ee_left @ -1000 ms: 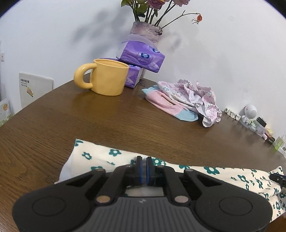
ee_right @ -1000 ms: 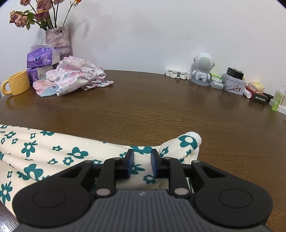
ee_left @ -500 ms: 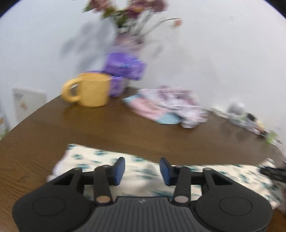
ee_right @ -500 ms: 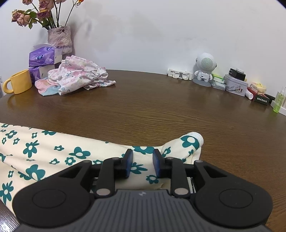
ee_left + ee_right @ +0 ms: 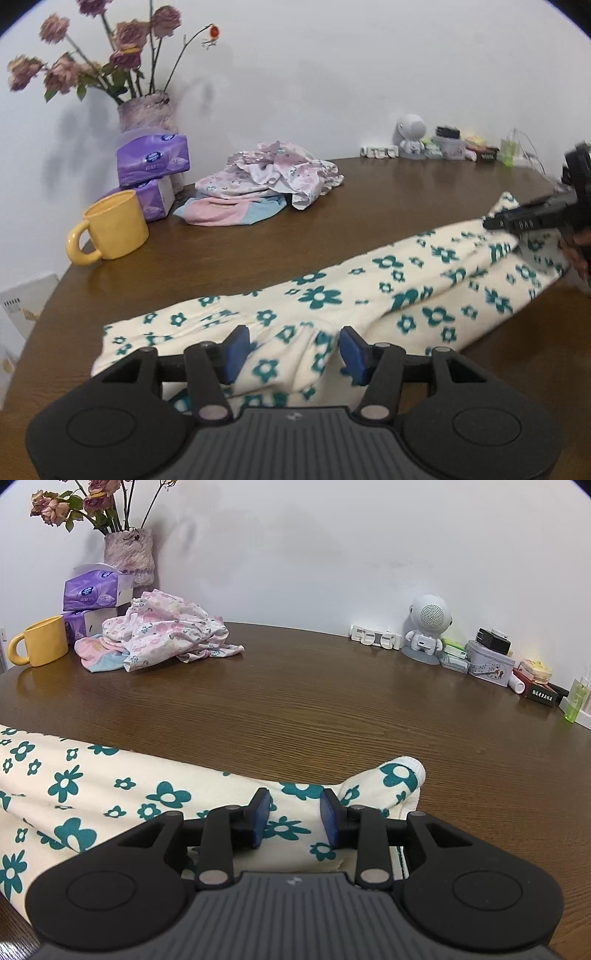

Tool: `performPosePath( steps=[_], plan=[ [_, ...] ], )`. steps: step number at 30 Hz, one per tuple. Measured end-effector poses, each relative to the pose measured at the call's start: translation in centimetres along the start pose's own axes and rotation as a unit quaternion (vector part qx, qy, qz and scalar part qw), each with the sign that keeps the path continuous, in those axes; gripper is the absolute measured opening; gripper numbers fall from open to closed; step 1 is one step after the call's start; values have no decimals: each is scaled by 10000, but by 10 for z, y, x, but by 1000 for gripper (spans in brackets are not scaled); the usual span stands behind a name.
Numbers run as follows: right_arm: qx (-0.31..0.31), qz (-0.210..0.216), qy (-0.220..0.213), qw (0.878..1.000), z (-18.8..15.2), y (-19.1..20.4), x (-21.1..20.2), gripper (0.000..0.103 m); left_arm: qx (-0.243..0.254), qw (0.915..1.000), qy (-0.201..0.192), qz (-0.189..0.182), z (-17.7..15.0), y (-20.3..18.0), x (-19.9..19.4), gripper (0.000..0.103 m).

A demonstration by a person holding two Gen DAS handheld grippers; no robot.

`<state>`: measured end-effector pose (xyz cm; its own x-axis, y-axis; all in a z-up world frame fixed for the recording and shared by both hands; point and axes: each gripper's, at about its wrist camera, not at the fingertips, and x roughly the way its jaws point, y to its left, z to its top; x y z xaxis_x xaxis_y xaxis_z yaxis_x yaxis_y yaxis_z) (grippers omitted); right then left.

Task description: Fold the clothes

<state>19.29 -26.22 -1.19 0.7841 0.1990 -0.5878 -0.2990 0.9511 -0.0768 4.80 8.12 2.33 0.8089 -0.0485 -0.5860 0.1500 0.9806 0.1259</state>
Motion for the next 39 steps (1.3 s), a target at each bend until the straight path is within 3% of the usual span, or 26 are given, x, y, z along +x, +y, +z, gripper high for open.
performPosePath(
  steps=[2, 5, 10, 13, 14, 15, 16, 17, 19, 22, 26, 31, 39],
  plan=[
    [-11, -6, -3, 10000, 0, 0, 0, 31, 166, 9998, 57, 98, -2, 1, 1, 51],
    [-15, -9, -4, 10000, 0, 0, 0, 31, 325, 9991, 214, 153, -2, 1, 7, 14],
    [-101, -39, -8, 9999, -1, 3, -1, 31, 144, 9988, 273, 378, -13, 8, 9, 11],
    [-208, -89, -22, 9997, -2, 6, -2, 31, -34, 9992, 200, 334, -17, 13, 6, 15],
    [-229, -91, -29, 9997, -2, 6, -2, 31, -109, 9993, 178, 300, -16, 14, 2, 22],
    [-246, -59, -36, 9997, -2, 6, -3, 31, -200, 9994, 151, 256, -13, 15, -3, 37],
    [-264, -9, -42, 9996, -2, 5, -5, 33, -288, 9994, 81, 191, -11, 16, -8, 46],
    [-248, 80, -66, 9996, -2, 3, -10, 40, -381, 9992, -66, 75, -8, 18, -14, 56],
    [-83, 372, -238, 9990, 0, 2, -25, 46, -608, 9974, -349, -169, 2, 22, -21, 65],
    [57, 982, -368, 9945, 3, 10, -39, 46, -876, 9942, -524, -343, 19, 24, -14, 66],
    [-100, 1586, -183, 9871, 5, 41, -33, 45, -1061, 9939, -184, -254, 34, 23, 24, 64],
    [-681, 1388, 28, 9880, -5, 65, -29, 44, -1343, 9907, 184, -146, 22, 31, 53, 56],
    [-172, 1112, 60, 9936, -22, 23, -38, 47, -1532, 9882, 43, -5, 8, 33, 55, 56]
  ],
)
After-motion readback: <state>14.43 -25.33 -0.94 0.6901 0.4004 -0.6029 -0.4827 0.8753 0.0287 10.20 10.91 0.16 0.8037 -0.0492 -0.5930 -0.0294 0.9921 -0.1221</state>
